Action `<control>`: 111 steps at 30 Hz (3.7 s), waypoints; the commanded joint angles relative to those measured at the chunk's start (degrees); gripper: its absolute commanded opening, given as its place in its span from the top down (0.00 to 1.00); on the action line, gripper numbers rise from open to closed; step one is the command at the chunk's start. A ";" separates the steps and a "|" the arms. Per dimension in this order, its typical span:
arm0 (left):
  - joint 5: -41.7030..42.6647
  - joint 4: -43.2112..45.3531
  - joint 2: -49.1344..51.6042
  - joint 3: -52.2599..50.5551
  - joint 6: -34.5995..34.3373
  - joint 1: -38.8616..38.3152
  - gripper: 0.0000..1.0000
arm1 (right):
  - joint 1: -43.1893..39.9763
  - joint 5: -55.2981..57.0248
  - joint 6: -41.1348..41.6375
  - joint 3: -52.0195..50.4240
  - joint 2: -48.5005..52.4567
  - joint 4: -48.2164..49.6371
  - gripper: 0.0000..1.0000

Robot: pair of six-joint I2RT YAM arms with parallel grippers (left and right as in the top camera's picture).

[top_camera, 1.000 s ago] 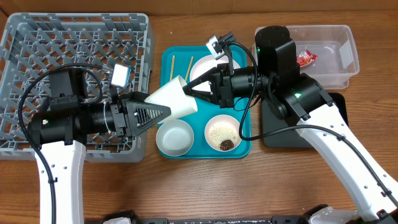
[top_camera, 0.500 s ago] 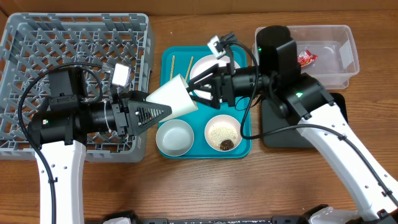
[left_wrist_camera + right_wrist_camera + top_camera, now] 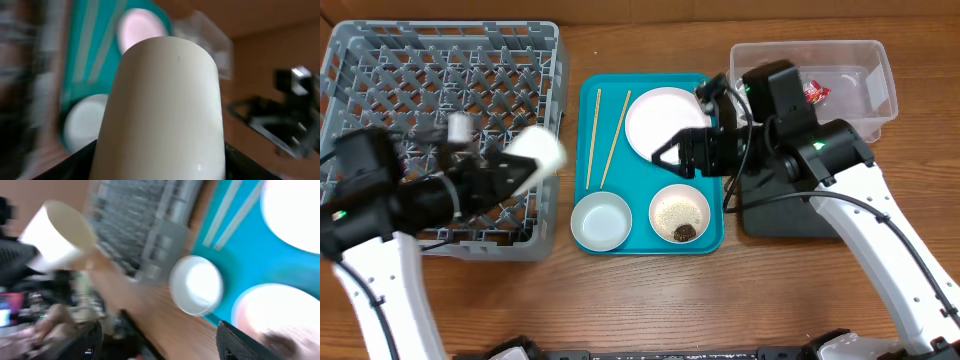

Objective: Sort waste into correct bins and load items into the dishwasher
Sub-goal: 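Place the cup upside down in the dish rack with the left gripper, then grasp the rice plate rim with the right gripper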

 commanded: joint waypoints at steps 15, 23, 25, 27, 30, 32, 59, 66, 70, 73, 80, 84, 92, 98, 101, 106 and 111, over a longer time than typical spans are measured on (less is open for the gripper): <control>-38.12 1.90 7.85 1.79 -12.48 13.88 0.30 | 0.81 10.23 -4.63 0.76 -1.55 -1.79 0.25; -40.33 5.38 13.90 1.79 -15.67 14.27 0.30 | 0.81 10.21 -4.63 0.76 -1.55 -2.01 0.25; -40.33 6.51 14.53 1.79 -15.69 14.58 0.30 | 0.81 10.08 -4.63 0.76 -1.55 -2.01 0.25; -40.94 7.50 15.39 1.79 -15.67 14.62 0.29 | 0.81 10.08 -4.63 0.76 -1.55 -1.99 0.25; -43.30 7.52 16.94 1.79 -16.11 14.62 0.24 | 0.81 10.08 -4.63 0.76 -1.55 -1.97 0.25; -43.30 7.34 18.51 1.79 -16.15 14.62 0.22 | 0.81 10.08 -4.63 0.76 -1.55 -2.01 0.25; -14.36 -8.94 10.69 25.55 12.31 -4.20 0.00 | 9.68 24.13 4.87 0.00 1.38 -4.11 0.39; -15.04 -9.79 2.60 25.55 16.52 -12.48 0.05 | 17.84 38.40 16.57 0.00 8.92 -5.40 0.45; -14.73 -9.66 -2.21 25.55 15.15 -14.21 0.00 | 18.78 37.20 18.62 0.00 14.80 -3.37 0.58; -14.25 -9.70 -5.01 25.55 14.95 -14.32 0.00 | 18.80 37.18 20.61 0.00 19.74 -2.49 0.62; -13.88 -9.75 -8.00 25.53 14.73 -14.32 0.00 | 19.17 33.33 21.55 0.00 27.32 -0.07 0.75; -13.92 -9.73 -7.98 25.53 14.75 -14.32 0.00 | 19.39 33.38 21.86 0.00 28.76 -0.20 0.87; -14.73 -9.73 -7.98 25.51 14.78 -14.32 0.00 | 19.06 35.12 25.86 0.00 29.00 -0.42 0.96; -15.13 -9.73 -7.98 25.51 14.78 -14.32 0.00 | 19.06 37.11 25.79 0.46 27.74 -2.34 0.96; -15.13 -9.73 -7.96 25.51 14.78 -14.32 0.00 | 19.06 40.39 25.33 1.64 25.24 -4.92 0.96; -15.13 -9.73 -7.72 25.51 14.78 -14.32 0.00 | 19.12 43.23 23.89 2.03 21.18 -5.44 0.96; -15.13 -9.70 -7.32 25.51 14.78 -14.32 0.00 | 19.06 46.01 22.77 2.03 20.37 -7.78 0.96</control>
